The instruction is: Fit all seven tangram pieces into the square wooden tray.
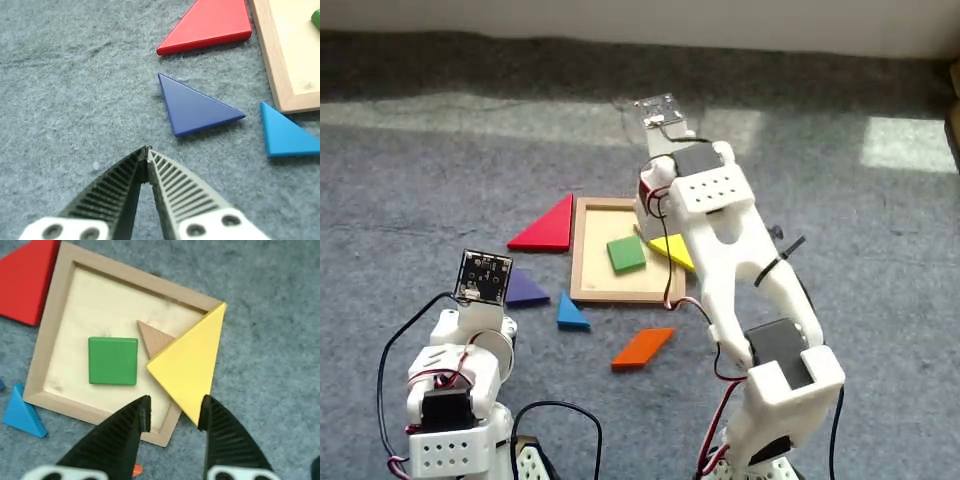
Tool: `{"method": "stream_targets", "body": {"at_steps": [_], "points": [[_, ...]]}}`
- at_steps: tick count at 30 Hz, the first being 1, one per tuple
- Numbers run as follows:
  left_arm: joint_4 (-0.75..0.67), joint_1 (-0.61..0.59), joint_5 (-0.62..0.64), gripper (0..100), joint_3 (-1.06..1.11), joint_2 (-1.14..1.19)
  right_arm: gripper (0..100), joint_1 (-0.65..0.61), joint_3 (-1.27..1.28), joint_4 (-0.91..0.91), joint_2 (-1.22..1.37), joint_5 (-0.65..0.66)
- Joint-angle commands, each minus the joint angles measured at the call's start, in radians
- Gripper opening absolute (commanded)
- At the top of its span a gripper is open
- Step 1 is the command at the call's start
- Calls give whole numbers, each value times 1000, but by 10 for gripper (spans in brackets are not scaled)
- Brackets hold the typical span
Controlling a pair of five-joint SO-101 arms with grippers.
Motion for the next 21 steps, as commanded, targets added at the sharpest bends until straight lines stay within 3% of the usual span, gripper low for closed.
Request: {"method": "stream_targets", "body": {"at_steps": [1, 8, 21], "points": [[-18, 8, -11, 11, -7, -7, 107, 73, 56, -104, -38, 94], [-18, 8, -11, 11, -7, -7, 105, 81, 90, -151, 77, 140], [-18, 8, -11, 11, -5, -7, 104, -76, 93, -108, 136, 133]]}}
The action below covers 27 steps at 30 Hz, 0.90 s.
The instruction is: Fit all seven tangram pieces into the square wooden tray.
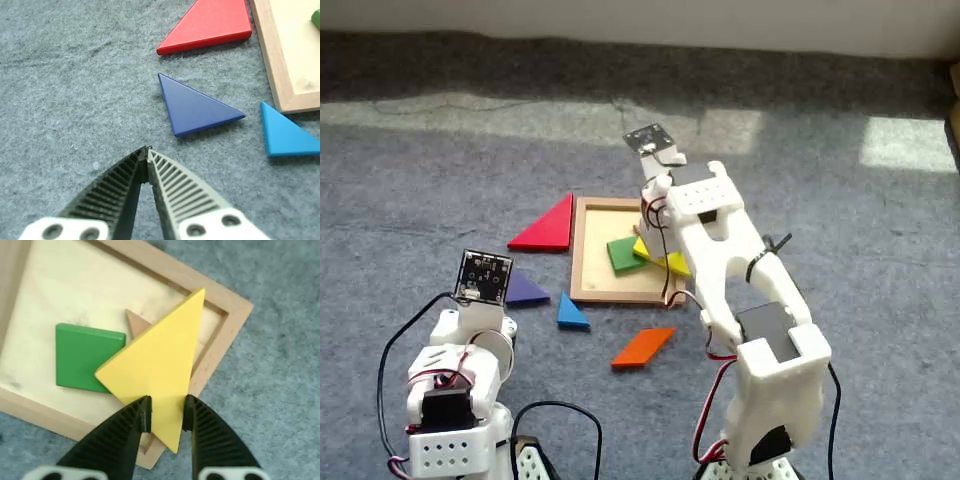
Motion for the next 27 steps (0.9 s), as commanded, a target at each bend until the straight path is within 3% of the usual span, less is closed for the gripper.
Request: {"method": "stream_targets", "body": {"at_steps": [1, 4, 13, 27], "points": [[-18, 8, -11, 11, -5, -7, 104, -65, -1, 45, -4, 6], [-17, 8, -11, 11, -5, -7, 103, -96, -2, 90, -5, 3], [-15, 8, -11, 11, -5, -7, 103, -111, -4, 177, -7, -166], [-15, 8, -11, 11, -5, -7, 103, -156, -223, 251, -7, -176]]}}
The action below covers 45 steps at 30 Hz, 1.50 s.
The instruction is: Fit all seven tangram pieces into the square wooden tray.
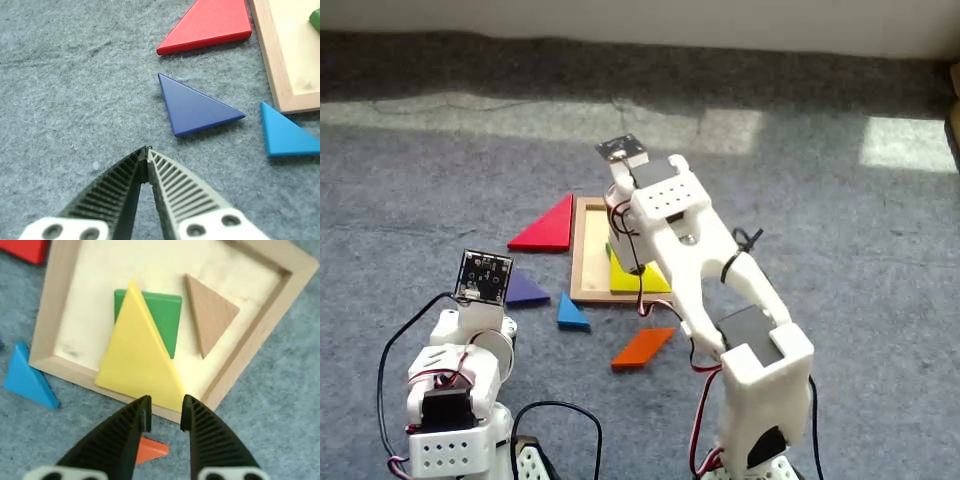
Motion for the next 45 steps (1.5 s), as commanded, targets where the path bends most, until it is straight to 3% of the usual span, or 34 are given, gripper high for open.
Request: {"method": "stream_targets", "body": {"at_steps": [1, 8, 13, 17, 32, 37, 45], "points": [[-15, 8, -11, 11, -5, -7, 103, -42, -79, -12, -12, -9], [-15, 8, -11, 11, -5, -7, 103, -145, -82, -143, -5, -2], [-15, 8, -18, 11, -5, -7, 103, -140, -41, -240, -4, 0], [-12, 8, -91, 9, -4, -7, 103, -104, -1, -309, -1, 0], [-12, 8, -92, 10, -4, -7, 103, 110, 36, -344, -13, -2], [-12, 10, -92, 10, -4, -7, 103, 33, -18, -223, -28, -2], [-12, 12, -92, 10, -4, -7, 102, -119, -56, -265, -41, -9]]}}
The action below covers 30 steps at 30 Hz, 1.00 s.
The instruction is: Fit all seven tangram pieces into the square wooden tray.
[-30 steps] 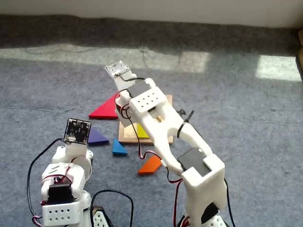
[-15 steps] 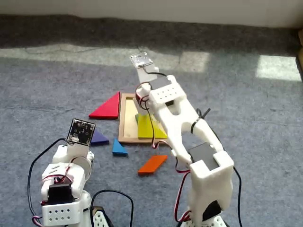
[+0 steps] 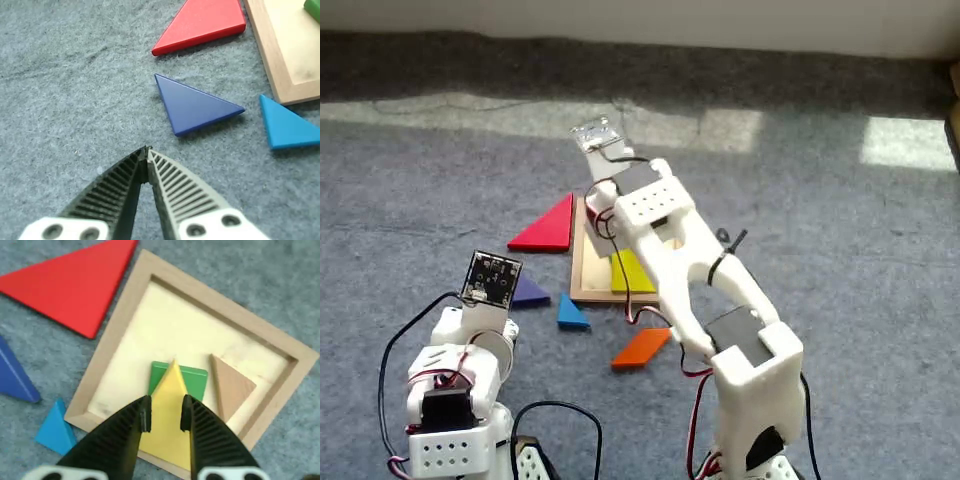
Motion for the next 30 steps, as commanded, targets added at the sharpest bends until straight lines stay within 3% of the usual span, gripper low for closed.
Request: {"method": "stream_targets", "body": {"at_steps": [1, 6, 15, 30], "points": [[-12, 12, -11, 10, -4, -7, 101, -41, -42, -51, -53, -9], [-12, 12, -11, 10, -4, -7, 101, -25, 5, -188, 47, -2], [-12, 12, -11, 10, -4, -7, 101, 140, -28, -143, 104, -2], [-12, 13, -11, 10, -4, -7, 101, 180, -154, -30, 5, -2]]}}
